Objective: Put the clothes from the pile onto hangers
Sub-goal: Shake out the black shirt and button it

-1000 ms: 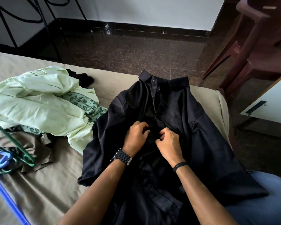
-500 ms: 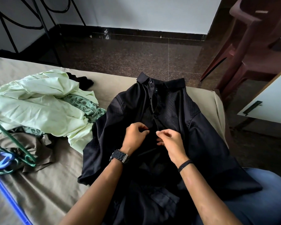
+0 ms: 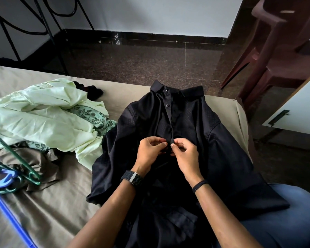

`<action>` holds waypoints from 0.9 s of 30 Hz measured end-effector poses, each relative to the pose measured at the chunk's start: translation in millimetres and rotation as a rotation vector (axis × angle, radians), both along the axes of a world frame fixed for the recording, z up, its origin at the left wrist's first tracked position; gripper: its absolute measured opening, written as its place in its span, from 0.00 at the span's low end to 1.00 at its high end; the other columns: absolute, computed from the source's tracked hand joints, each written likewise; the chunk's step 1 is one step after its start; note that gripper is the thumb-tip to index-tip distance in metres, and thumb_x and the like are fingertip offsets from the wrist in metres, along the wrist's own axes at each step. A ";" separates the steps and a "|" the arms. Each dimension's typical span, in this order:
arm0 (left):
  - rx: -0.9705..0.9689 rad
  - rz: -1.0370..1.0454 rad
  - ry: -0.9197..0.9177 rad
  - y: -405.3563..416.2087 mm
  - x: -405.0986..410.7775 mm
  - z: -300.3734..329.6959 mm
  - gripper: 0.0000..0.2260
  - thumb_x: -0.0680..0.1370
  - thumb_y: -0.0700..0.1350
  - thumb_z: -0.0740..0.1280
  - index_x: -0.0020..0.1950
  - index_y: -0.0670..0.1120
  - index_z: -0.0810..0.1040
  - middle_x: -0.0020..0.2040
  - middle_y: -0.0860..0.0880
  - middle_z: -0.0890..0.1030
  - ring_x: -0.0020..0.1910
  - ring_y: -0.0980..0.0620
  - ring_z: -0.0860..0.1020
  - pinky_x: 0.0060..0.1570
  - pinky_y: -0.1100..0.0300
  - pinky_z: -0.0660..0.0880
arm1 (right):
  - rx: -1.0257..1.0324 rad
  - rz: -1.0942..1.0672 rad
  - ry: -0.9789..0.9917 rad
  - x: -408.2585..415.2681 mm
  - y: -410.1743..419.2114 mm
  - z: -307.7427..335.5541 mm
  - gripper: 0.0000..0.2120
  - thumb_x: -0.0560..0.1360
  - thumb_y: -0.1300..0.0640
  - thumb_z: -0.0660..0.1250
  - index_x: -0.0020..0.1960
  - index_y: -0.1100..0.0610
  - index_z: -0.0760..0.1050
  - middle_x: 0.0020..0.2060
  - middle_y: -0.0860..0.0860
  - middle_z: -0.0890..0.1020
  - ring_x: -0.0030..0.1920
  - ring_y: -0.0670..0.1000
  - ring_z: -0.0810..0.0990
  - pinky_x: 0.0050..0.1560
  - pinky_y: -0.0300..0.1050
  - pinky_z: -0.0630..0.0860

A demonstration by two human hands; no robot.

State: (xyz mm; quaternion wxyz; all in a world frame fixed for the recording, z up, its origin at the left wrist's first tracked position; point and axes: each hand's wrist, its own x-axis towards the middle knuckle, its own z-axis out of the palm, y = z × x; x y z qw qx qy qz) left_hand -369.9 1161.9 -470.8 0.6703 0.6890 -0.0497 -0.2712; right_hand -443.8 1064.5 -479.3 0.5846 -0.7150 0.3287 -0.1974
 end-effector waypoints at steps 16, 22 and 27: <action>0.000 -0.035 0.037 -2.7 -2.9 1.2 0.03 0.75 0.34 0.69 0.43 0.40 0.80 0.38 0.45 0.82 0.36 0.53 0.81 0.38 0.65 0.78 | -0.319 -0.027 -0.051 -3.4 9.1 11.8 0.10 0.70 0.66 0.71 0.47 0.57 0.75 0.37 0.42 0.78 0.35 0.39 0.78 0.36 0.27 0.72; -0.029 -0.017 0.042 -2.2 -4.7 1.8 0.02 0.75 0.33 0.68 0.44 0.39 0.80 0.37 0.44 0.82 0.35 0.54 0.81 0.37 0.66 0.78 | -0.428 0.060 -0.024 -5.8 4.6 13.4 0.10 0.71 0.65 0.72 0.51 0.58 0.76 0.42 0.50 0.84 0.40 0.44 0.82 0.42 0.33 0.77; -0.040 0.088 0.078 -4.5 -8.6 0.3 0.02 0.74 0.34 0.70 0.43 0.41 0.79 0.37 0.44 0.83 0.35 0.52 0.82 0.36 0.63 0.78 | -0.565 0.149 -0.021 -9.4 6.6 16.9 0.09 0.75 0.62 0.68 0.54 0.59 0.75 0.43 0.51 0.85 0.41 0.47 0.83 0.40 0.27 0.71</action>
